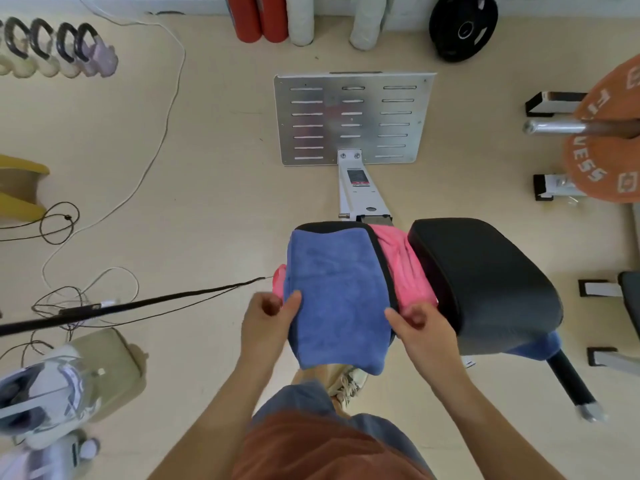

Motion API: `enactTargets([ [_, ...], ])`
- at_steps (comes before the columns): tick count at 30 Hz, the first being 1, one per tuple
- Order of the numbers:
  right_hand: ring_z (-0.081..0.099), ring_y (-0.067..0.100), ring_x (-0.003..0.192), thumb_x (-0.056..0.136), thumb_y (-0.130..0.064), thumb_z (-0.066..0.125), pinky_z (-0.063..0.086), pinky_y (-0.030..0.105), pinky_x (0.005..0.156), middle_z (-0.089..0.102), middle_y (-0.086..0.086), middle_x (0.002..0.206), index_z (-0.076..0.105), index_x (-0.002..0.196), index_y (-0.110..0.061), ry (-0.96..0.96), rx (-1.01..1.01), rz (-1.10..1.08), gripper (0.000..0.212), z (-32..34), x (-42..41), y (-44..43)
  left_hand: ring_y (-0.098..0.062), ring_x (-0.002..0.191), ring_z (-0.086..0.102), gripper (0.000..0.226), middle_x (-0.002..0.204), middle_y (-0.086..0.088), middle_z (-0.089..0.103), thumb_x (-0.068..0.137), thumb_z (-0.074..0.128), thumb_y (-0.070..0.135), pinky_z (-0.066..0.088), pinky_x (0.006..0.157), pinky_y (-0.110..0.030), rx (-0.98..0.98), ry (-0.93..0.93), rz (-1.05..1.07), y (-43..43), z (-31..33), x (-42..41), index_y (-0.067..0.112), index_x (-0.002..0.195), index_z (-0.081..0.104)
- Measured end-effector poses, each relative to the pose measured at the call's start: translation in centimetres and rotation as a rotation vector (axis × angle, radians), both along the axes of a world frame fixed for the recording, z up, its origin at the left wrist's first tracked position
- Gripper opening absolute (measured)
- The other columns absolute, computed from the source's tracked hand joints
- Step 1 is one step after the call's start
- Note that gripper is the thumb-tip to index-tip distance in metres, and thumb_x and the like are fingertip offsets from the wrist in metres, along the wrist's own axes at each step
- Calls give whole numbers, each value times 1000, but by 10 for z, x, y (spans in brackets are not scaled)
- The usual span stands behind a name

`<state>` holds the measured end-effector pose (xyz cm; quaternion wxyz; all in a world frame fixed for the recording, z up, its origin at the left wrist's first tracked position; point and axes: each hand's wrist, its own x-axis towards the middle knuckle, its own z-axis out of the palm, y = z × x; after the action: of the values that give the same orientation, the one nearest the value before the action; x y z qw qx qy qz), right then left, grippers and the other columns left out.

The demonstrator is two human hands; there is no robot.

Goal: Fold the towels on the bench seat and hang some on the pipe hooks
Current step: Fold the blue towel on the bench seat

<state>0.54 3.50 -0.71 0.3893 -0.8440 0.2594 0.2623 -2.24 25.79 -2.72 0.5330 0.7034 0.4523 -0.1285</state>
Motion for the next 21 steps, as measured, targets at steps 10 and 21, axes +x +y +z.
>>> enactTargets([
  [10, 64, 21, 75, 83, -14, 73, 54, 39, 70, 68, 11, 89, 60, 88, -6, 118, 400, -343, 16, -14, -56, 13, -22, 76, 64, 26, 83, -6, 68, 77, 77, 28, 47, 64, -28, -109, 24, 101, -42, -13, -74, 15, 83, 55],
  [21, 61, 23, 66, 101, -13, 45, 54, 30, 50, 61, 13, 91, 51, 105, -4, 158, 600, -319, 12, 15, -119, -4, -7, 88, 55, 55, 106, 1, 55, 69, 78, 11, 40, 68, -6, 131, -131, -231, -60, 20, -138, 28, 111, 48],
])
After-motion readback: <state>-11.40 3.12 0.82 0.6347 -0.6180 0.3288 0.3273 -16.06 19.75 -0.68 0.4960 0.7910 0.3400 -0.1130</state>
